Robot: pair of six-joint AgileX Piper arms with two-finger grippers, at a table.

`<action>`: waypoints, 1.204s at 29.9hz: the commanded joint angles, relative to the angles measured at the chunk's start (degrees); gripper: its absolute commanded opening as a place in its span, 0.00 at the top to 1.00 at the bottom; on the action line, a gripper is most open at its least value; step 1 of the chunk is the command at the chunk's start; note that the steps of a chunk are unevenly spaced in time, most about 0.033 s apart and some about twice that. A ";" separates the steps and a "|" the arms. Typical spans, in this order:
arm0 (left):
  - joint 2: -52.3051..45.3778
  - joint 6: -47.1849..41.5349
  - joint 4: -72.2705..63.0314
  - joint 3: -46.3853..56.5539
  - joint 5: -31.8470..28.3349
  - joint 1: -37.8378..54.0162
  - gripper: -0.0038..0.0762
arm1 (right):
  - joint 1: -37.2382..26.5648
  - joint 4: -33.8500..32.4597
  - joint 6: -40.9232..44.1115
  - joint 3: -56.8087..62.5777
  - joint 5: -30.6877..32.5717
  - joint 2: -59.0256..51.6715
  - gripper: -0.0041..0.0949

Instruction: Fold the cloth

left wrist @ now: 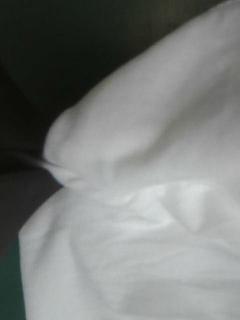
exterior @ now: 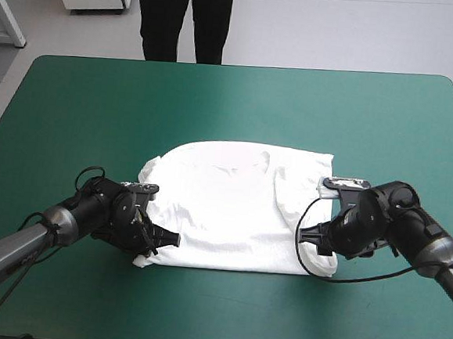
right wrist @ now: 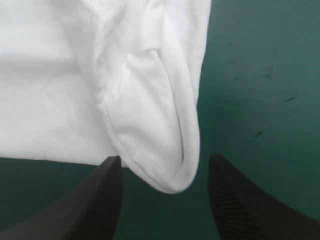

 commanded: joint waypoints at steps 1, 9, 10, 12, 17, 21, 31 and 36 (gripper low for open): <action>2.48 -0.09 0.19 2.52 -2.30 -0.41 0.96 | 0.23 0.84 1.68 2.75 -5.76 -0.33 0.47; 2.37 0.03 0.19 2.52 -2.66 -0.41 0.96 | 0.23 0.96 2.15 8.63 -11.83 2.41 0.47; 2.37 0.03 0.19 2.52 -2.66 -0.41 0.96 | 0.23 0.96 2.15 8.97 -12.26 2.97 0.47; 2.37 0.14 0.19 2.52 -2.66 -0.41 0.96 | 0.23 1.07 2.30 9.63 -12.41 4.75 0.47; 2.37 0.14 0.19 2.52 -2.66 -0.41 0.96 | 0.45 2.24 2.30 9.89 -11.58 10.08 0.52; 2.37 0.14 0.19 2.52 -2.66 -0.41 0.96 | 0.45 4.11 1.49 9.89 -11.19 11.42 0.86; 1.36 3.07 0.71 -2.03 2.10 -0.41 0.96 | 0.45 2.31 1.03 6.66 -6.43 6.91 0.98; -1.85 4.96 1.85 -8.65 6.03 -0.41 0.96 | 0.45 -0.83 1.03 0.02 -1.75 1.84 0.98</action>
